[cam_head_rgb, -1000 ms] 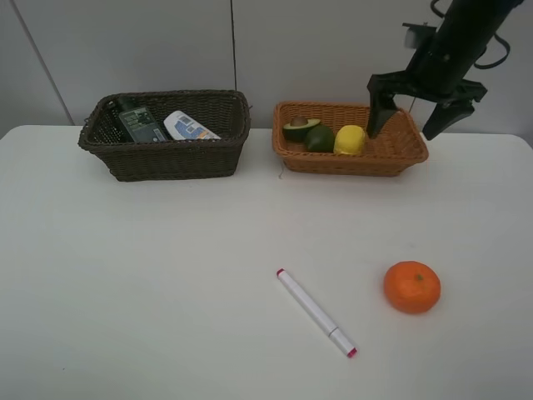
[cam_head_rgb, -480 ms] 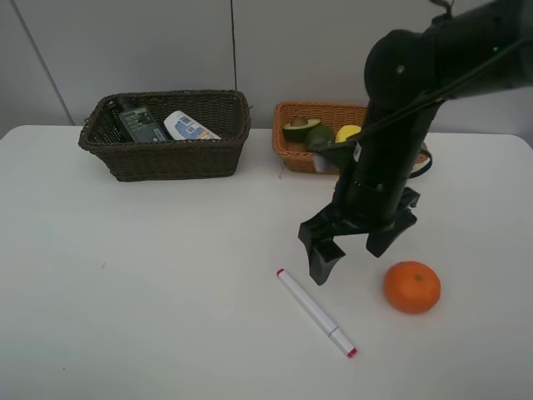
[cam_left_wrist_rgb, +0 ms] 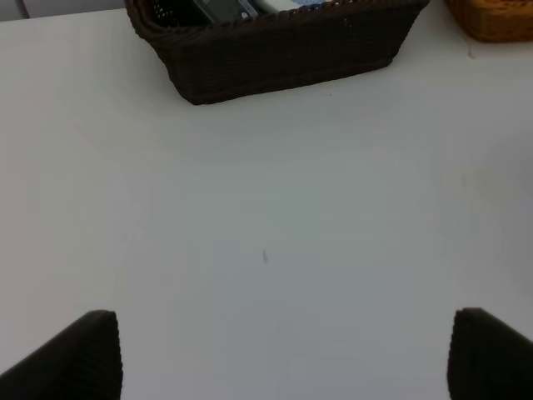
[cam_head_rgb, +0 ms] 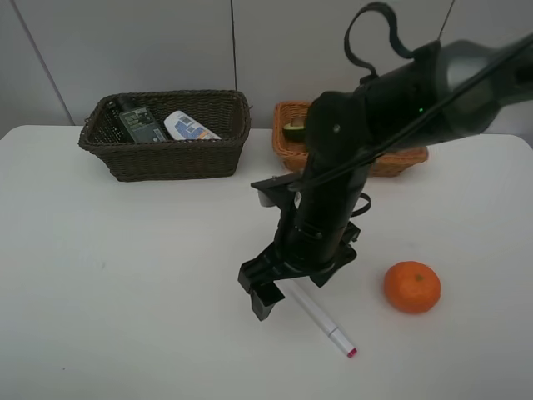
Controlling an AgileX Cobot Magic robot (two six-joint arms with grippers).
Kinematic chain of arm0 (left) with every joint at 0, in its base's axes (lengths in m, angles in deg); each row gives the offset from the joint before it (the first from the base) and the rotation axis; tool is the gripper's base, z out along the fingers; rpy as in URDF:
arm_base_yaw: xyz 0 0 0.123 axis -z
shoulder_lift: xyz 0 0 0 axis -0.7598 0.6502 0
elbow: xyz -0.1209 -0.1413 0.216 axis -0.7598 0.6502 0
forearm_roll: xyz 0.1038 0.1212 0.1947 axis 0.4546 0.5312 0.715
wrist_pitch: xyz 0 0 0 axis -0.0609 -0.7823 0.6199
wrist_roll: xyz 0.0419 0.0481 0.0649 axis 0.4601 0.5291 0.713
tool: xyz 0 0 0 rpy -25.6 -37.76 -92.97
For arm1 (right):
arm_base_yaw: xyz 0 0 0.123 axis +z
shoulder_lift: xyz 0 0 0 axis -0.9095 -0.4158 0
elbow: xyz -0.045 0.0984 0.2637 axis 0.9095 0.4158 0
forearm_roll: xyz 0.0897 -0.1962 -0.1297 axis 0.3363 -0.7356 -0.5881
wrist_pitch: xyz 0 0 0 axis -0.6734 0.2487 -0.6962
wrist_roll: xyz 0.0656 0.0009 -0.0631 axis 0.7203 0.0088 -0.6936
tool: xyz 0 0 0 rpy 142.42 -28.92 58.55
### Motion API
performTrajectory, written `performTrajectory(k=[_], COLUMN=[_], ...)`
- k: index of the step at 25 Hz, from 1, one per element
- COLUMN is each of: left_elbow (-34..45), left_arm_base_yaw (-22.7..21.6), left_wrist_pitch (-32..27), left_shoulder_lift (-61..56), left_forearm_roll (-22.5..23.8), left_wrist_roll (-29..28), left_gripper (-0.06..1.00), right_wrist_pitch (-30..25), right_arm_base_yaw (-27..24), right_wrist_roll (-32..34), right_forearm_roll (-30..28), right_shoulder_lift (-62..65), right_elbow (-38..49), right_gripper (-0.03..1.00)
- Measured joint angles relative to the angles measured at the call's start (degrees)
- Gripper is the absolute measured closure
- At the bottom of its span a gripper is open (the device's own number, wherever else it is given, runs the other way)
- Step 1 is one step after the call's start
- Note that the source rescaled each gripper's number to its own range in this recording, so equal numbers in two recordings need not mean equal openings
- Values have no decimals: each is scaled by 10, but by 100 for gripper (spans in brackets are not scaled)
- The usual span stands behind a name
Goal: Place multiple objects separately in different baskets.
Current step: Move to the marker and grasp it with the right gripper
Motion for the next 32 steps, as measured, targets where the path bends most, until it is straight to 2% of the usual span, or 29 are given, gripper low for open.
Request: performTrajectory(k=[15,18,22,24,26,30,31,32], left_elbow=[0,0,0,0,0,0,0,0], left_arm_base_yaw=[0,0,0,0,0,0,0,0], left_wrist_pitch=[0,0,0,0,0,0,0,0], left_shoulder_lift=[0,0,0,0,0,0,0,0], left_forearm_roll=[0,0,0,0,0,0,0,0], left_wrist_roll=[0,0,0,0,0,0,0,0], left_gripper=[-6,-6,-6,-6,-6,-6,-6,-6], right_wrist_pitch=[57,59,62,63,63,55,53,52], right_arm_base_yaw=[0,0,0,0,0,0,0,0], right_wrist_roll=[1,1,1,1,1,1,0,-2], right_forearm_roll=[-50,-62,-64,-64,-69,-71,-71,-71], right_shoulder_lift=[-67,-70,-71,-72,-74,-75,-75,-75], right_elbow=[1,1,1,1,1,1,1,1], right_gripper=[-2,4,16,27,44,91,97,97])
